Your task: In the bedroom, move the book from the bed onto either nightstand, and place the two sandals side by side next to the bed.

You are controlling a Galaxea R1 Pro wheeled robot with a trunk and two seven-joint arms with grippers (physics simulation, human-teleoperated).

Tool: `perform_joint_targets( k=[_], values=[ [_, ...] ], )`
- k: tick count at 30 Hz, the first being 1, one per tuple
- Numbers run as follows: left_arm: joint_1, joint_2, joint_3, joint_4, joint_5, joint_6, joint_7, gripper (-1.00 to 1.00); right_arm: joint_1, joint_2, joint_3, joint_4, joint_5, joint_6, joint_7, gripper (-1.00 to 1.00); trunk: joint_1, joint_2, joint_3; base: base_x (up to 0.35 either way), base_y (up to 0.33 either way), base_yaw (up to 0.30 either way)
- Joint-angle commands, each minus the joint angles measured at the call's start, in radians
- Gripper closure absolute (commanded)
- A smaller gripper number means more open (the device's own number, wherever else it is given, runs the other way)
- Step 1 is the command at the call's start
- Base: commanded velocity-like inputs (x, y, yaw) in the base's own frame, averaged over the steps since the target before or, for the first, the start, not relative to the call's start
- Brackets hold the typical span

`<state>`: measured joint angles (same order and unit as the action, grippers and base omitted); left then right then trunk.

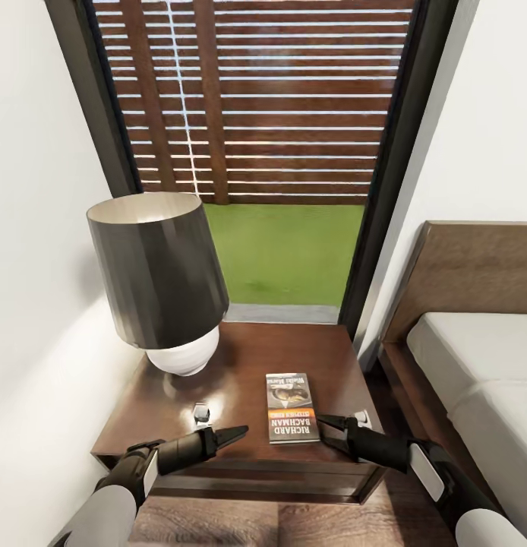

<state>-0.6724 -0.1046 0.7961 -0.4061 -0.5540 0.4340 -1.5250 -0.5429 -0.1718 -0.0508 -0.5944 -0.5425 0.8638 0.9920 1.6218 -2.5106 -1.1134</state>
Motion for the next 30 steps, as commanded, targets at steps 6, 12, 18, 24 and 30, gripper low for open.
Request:
perform_joint_targets(
  k=[6,12,18,24,30],
  values=[
    [-0.001,-0.001,0.008,-0.002,-0.011,0.011,-0.006,-1.0,0.0,0.0,0.0,0.001,0.013,0.0,0.0,-1.0,-0.001,0.0,-0.001,-0.088,0.0,0.0],
    [-0.001,-0.001,0.007,-0.002,-0.011,0.011,-0.007,-1.0,0.0,0.0,0.0,0.001,0.013,0.0,0.0,-1.0,-0.001,0.0,-0.001,-0.048,0.0,0.0],
    [-0.001,-0.001,0.006,-0.002,-0.011,0.011,-0.006,-1.0,0.0,0.0,0.0,0.001,0.013,0.0,0.0,-1.0,-0.001,0.0,-0.001,-0.126,0.0,0.0],
    [0.0,-0.001,0.006,-0.002,-0.011,0.011,-0.006,-1.0,0.0,0.0,0.0,0.001,0.013,0.0,0.0,-1.0,-0.001,0.0,-0.001,-0.013,0.0,0.0],
    [-0.001,-0.001,0.006,-0.002,-0.011,0.01,-0.006,-1.0,0.0,0.0,0.0,0.0,0.013,0.0,0.0,-1.0,-0.001,0.0,-0.001,-0.107,0.0,0.0]
  ],
)
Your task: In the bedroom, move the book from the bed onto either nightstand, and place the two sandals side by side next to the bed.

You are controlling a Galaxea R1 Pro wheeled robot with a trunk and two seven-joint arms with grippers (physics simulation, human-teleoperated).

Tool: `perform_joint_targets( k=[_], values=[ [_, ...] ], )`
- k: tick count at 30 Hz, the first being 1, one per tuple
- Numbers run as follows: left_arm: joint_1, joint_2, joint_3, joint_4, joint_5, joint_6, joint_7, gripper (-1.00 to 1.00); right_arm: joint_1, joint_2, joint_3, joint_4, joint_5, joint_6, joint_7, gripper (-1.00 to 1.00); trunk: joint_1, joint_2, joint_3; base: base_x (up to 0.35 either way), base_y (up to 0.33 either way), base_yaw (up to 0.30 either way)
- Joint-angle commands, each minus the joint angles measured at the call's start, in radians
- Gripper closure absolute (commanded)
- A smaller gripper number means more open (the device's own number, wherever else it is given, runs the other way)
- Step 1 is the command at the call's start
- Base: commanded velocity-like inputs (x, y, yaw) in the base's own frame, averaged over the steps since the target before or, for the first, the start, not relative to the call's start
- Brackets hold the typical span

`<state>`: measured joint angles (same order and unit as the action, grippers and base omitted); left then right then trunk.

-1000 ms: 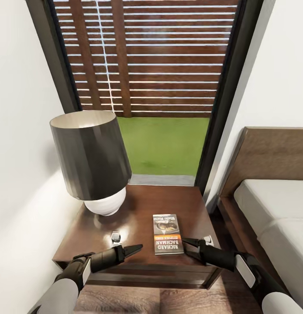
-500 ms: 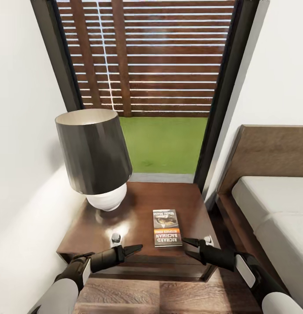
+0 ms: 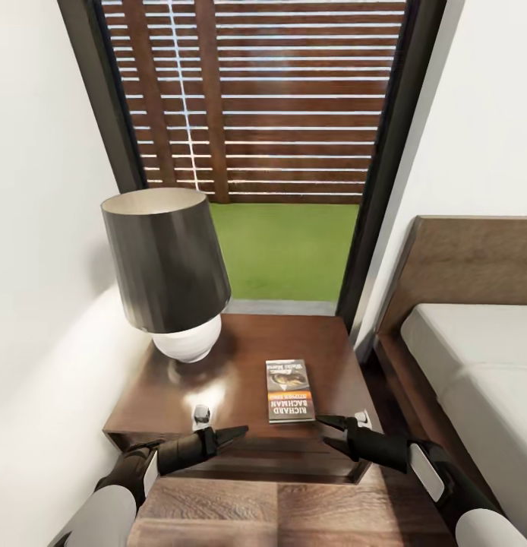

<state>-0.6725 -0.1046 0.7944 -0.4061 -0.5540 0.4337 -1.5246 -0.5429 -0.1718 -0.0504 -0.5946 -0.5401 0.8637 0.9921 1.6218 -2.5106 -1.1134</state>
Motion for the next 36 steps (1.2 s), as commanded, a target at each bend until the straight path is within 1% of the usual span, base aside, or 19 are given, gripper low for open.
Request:
perform_joint_targets(
  k=[1,8,18,36],
  values=[
    [-0.001,-0.001,0.007,-0.002,-0.011,0.011,-0.006,-1.0,0.0,0.0,0.0,0.0,0.011,0.0,0.0,-1.0,-0.001,0.0,-0.001,-0.294,0.0,0.0],
    [-0.001,-0.001,0.007,-0.002,-0.011,0.01,-0.006,-1.0,0.0,0.0,0.0,-0.001,0.011,0.0,0.0,-1.0,-0.001,0.0,-0.001,-0.233,0.0,0.0],
    [-0.001,-0.001,0.008,-0.002,-0.011,0.01,-0.008,-1.0,0.0,0.0,0.0,-0.001,0.011,0.0,0.0,-1.0,-0.001,0.0,-0.001,-0.02,0.0,0.0],
    [0.0,-0.001,0.005,-0.002,-0.011,0.011,-0.007,-1.0,0.0,0.001,0.001,-0.005,0.011,0.0,0.0,-1.0,-0.009,0.004,0.069,0.0,0.0,0.0]
  ],
)
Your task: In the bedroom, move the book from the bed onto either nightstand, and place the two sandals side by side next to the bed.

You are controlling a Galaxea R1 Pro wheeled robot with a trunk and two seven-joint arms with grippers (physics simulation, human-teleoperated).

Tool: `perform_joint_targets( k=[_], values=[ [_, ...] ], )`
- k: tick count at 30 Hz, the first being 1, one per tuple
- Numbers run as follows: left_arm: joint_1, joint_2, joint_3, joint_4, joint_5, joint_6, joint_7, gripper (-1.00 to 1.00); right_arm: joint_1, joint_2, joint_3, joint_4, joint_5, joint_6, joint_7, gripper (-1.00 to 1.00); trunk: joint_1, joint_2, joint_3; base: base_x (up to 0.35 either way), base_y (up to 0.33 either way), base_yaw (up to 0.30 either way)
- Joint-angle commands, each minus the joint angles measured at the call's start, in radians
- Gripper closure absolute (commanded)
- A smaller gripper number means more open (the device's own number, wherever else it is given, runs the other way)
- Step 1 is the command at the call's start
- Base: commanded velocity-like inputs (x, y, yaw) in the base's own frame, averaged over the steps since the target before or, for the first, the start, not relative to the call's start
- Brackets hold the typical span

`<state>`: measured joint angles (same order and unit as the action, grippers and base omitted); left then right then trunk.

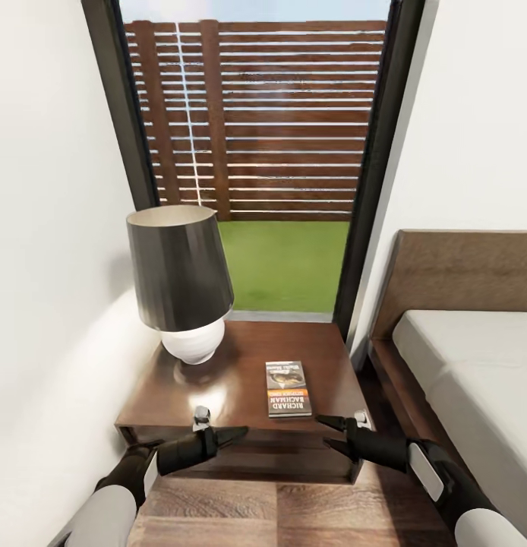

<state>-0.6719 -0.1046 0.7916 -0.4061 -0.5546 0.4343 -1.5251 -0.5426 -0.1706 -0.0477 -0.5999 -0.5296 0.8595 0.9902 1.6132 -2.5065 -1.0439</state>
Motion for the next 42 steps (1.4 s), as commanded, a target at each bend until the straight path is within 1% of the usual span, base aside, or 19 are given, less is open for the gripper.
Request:
perform_joint_targets(
  k=[1,12,20,22,23,29,31,33,37,39,40,41,42],
  values=[
    [-0.001,-0.001,0.008,-0.002,-0.011,0.011,-0.006,-1.0,0.0,0.0,-0.001,0.0,0.0,0.004,0.002,-1.0,-0.001,0.0,0.003,0.0,0.0,0.0],
    [0.0,-0.003,0.011,0.001,-0.014,0.007,-0.005,-1.0,0.0,0.0,-0.001,-0.001,0.0,0.004,0.002,-1.0,-0.006,0.002,0.046,0.0,0.0,0.0],
    [0.013,-0.002,0.009,0.007,-0.019,0.004,0.004,-1.0,0.0,0.003,0.001,-0.001,0.0,0.004,0.001,-1.0,-0.009,0.004,0.077,0.0,0.0,0.0],
    [0.022,0.004,0.009,0.013,-0.019,0.0,0.009,-1.0,0.0,0.012,0.001,-0.001,0.0,0.004,0.002,-1.0,-0.01,0.005,0.084,0.0,0.0,0.0],
    [0.035,0.012,0.009,0.015,-0.02,-0.006,0.012,-1.0,0.0,0.016,0.002,-0.001,0.0,0.004,0.002,-1.0,-0.011,0.005,0.088,0.0,0.0,0.0],
    [0.089,0.037,0.009,0.018,-0.021,-0.024,0.026,-1.0,0.0,0.02,0.001,-0.001,0.0,0.004,0.002,-1.0,-0.013,0.006,0.111,0.0,0.0,0.0],
    [0.116,0.042,0.009,0.018,-0.022,-0.033,0.042,-1.0,0.0,0.02,0.001,-0.001,0.0,0.004,0.002,-1.0,-0.021,0.02,0.118,0.0,0.0,0.0],
    [0.135,0.051,0.009,0.018,-0.022,-0.056,0.057,-1.0,0.0,0.02,0.001,-0.001,0.0,0.004,0.002,-1.0,-0.028,0.034,0.124,0.0,0.0,0.0],
    [0.149,0.063,0.009,0.018,-0.022,-0.094,0.072,-1.0,0.0,0.02,0.001,-0.001,0.0,0.004,0.002,-1.0,-0.044,0.062,0.136,0.0,0.0,0.0],
    [0.153,0.064,0.009,0.018,-0.03,-0.108,0.074,-1.0,0.0,0.02,0.0,-0.001,0.0,0.004,0.002,-1.0,-0.051,0.076,0.143,0.0,0.0,0.0],
    [0.154,0.065,0.009,0.018,-0.045,-0.12,0.075,-1.0,0.0,0.02,0.0,-0.001,0.0,0.004,0.002,-1.0,-0.055,0.083,0.146,0.0,0.0,0.0],
    [0.155,0.065,0.009,0.018,-0.071,-0.133,0.076,-1.0,0.0,0.02,0.0,-0.001,0.0,0.004,0.002,-1.0,-0.059,0.09,0.149,0.0,0.0,0.0],
    [0.156,0.066,0.009,0.018,-0.105,-0.147,0.077,-1.0,0.0,0.02,0.0,-0.001,0.0,0.004,0.002,-1.0,-0.063,0.097,0.152,0.0,0.0,0.0]
  ],
)
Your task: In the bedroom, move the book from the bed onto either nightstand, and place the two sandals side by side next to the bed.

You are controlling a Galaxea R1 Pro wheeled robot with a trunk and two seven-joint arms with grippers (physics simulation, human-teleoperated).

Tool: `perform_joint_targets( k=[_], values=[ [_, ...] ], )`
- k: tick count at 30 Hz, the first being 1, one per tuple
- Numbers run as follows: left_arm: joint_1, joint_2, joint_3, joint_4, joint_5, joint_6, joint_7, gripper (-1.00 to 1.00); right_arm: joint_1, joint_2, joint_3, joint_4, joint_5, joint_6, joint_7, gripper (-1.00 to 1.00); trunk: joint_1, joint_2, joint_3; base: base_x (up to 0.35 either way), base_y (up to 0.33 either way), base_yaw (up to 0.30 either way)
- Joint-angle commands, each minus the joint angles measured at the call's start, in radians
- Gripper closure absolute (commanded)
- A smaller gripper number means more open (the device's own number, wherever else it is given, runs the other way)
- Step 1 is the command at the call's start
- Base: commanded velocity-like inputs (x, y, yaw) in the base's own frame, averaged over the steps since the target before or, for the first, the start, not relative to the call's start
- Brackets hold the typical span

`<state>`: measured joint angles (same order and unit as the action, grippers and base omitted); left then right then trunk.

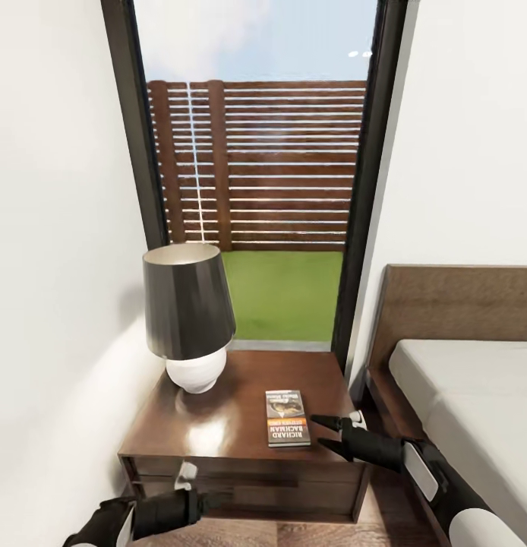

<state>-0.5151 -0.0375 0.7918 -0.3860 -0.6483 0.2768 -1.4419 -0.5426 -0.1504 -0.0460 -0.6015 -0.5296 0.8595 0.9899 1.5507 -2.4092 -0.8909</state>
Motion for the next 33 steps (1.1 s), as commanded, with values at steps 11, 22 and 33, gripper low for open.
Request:
perform_joint_targets(
  k=[11,22,33],
  values=[
    [0.023,-0.003,0.009,0.005,-0.188,-0.1,0.135,-1.0,0.0,0.001,-0.001,0.0,0.0,0.004,0.002,-1.0,-0.042,0.077,0.033,0.0,0.0,0.0],
    [0.029,-0.003,0.009,0.067,-0.192,-0.114,0.384,-1.0,0.0,0.007,0.002,0.001,0.011,0.001,0.0,-1.0,-0.085,0.154,0.068,0.0,0.0,0.0],
    [0.029,-0.002,0.009,0.068,-0.192,-0.137,0.389,-1.0,0.008,0.005,0.002,0.013,0.015,-0.167,0.005,-1.0,-0.127,0.231,0.102,0.0,0.0,0.0]
  ],
)
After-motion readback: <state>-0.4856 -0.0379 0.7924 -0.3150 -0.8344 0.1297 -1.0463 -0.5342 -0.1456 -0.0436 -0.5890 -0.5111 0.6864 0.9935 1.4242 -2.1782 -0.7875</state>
